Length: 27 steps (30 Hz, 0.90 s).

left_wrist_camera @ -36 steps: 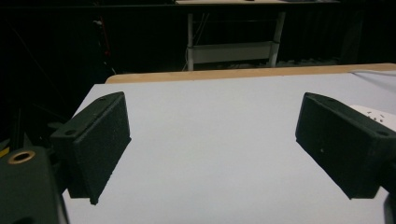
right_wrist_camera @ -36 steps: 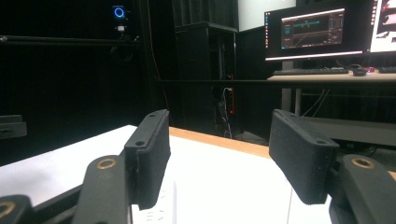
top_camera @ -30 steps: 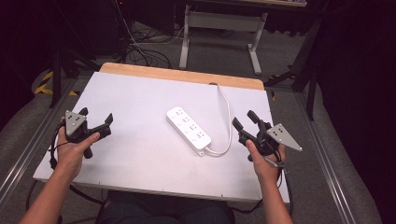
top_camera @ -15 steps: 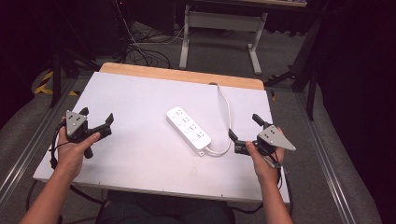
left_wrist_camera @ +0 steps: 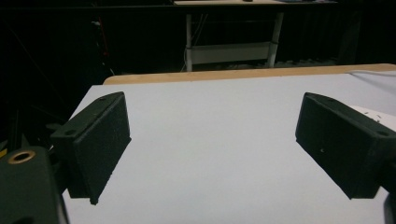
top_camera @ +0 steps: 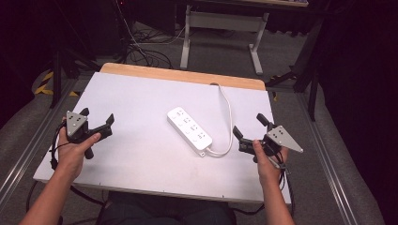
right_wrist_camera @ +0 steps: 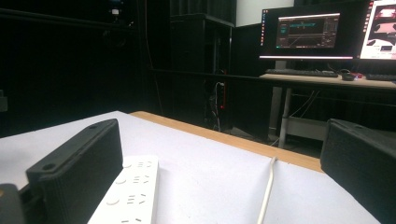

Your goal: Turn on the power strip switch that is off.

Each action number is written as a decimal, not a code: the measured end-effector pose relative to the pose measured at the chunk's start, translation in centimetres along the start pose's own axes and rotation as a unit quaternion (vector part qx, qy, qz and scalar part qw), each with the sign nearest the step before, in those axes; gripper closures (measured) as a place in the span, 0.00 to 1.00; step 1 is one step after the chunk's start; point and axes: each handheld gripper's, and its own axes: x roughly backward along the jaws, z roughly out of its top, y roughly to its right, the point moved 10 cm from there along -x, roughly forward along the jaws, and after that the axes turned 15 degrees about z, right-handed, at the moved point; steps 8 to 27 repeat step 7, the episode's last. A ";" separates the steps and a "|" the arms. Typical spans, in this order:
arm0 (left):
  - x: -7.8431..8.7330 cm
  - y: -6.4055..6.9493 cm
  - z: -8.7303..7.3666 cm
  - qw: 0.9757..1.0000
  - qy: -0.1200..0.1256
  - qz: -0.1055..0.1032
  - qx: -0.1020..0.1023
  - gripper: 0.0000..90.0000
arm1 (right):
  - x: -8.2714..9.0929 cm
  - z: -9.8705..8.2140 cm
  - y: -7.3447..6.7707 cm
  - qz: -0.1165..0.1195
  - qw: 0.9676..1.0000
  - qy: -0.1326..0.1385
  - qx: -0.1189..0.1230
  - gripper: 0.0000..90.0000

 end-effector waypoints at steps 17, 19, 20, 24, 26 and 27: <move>-0.2 -0.2 -0.1 1.000 -0.003 0.001 -0.002 0.12 | -0.2 -0.2 0.1 0.005 1.000 0.004 -0.006 0.00; -0.2 -0.2 -0.1 1.000 -0.003 0.001 -0.002 0.12 | -0.2 -0.2 0.1 0.005 1.000 0.004 -0.006 0.00; -0.2 -0.2 -0.1 1.000 -0.003 0.001 -0.002 0.12 | -0.2 -0.2 0.1 0.005 1.000 0.004 -0.006 0.00; -0.2 -0.2 -0.1 1.000 -0.003 0.001 -0.002 0.12 | -0.2 -0.2 0.1 0.005 1.000 0.004 -0.006 0.00; -0.2 -0.2 -0.1 1.000 -0.003 0.001 -0.002 0.12 | -0.2 -0.2 0.1 0.005 1.000 0.004 -0.006 0.00; -0.2 -0.2 -0.1 1.000 -0.003 0.001 -0.002 0.12 | -0.2 -0.2 0.1 0.005 1.000 0.004 -0.006 0.00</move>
